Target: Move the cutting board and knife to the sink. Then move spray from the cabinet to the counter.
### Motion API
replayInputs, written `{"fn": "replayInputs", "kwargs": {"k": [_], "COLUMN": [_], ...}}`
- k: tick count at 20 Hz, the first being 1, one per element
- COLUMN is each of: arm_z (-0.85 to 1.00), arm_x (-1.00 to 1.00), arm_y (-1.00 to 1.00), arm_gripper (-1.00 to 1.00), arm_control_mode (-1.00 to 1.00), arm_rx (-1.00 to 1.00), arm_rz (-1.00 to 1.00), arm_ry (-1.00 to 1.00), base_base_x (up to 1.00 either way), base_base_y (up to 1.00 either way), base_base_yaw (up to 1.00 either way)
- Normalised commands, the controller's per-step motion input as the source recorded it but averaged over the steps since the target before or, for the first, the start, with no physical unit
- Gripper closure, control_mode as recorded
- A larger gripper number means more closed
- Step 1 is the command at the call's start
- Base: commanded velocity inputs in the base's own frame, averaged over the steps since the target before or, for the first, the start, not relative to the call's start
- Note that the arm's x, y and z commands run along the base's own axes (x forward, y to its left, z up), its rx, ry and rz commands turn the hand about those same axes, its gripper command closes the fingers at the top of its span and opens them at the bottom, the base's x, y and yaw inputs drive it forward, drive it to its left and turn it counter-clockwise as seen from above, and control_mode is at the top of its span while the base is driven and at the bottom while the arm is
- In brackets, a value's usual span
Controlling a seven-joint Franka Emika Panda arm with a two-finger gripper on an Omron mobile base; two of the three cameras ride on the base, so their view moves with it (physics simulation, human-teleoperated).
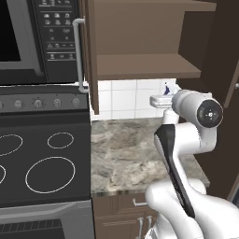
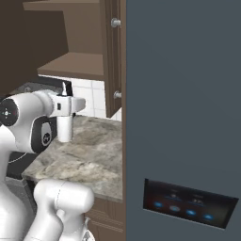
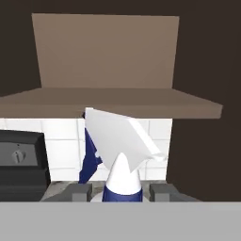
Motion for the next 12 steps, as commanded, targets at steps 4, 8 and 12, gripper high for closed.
{"fn": "replayInputs", "kwargs": {"k": [4,8,12], "arm_z": [-0.54,-0.52,-0.5], "arm_x": [0.2,0.37,0.45], "arm_y": [0.0,0.0,0.0], "arm_gripper": [1.0,1.0,1.0], "arm_control_mode": [-1.0,-1.0,-1.0], "arm_rx": [0.0,0.0,0.01], "arm_rz": [0.0,0.0,0.0], "arm_ry": [0.0,0.01,0.06], "base_base_x": [0.0,0.0,0.0], "base_base_y": [0.0,0.0,0.0], "base_base_yaw": [0.0,0.0,0.0]}}
